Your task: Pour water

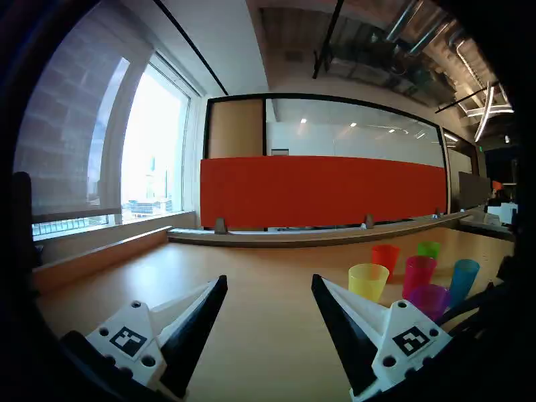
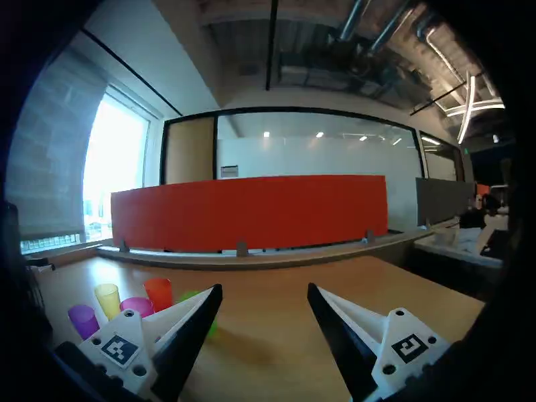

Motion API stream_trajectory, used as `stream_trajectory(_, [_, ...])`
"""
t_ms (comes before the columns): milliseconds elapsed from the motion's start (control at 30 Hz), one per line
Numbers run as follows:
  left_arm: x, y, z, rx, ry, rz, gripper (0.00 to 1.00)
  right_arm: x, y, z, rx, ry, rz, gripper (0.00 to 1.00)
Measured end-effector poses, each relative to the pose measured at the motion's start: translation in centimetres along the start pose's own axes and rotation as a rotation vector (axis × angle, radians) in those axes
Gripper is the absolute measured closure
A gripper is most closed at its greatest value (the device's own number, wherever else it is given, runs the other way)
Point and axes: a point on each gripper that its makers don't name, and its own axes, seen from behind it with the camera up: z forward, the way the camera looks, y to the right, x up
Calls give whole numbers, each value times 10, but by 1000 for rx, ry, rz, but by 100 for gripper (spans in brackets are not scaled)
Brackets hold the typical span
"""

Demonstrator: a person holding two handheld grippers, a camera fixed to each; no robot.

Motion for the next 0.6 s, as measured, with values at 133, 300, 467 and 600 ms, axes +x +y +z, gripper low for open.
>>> stream_trajectory(133, [0,0,0,0,0,0,7,-9,2,0,6,-2,6,2])
stream_trajectory(300, [0,1,0,0,0,0,7,-14,2,-1,5,0,-1,2])
stream_trajectory(467, [0,1,0,0,0,0,7,-26,2,-1,7,-4,-10,2])
stream_trajectory(600, [0,1,0,0,0,0,7,-30,1,-2,11,-8,-8,2])
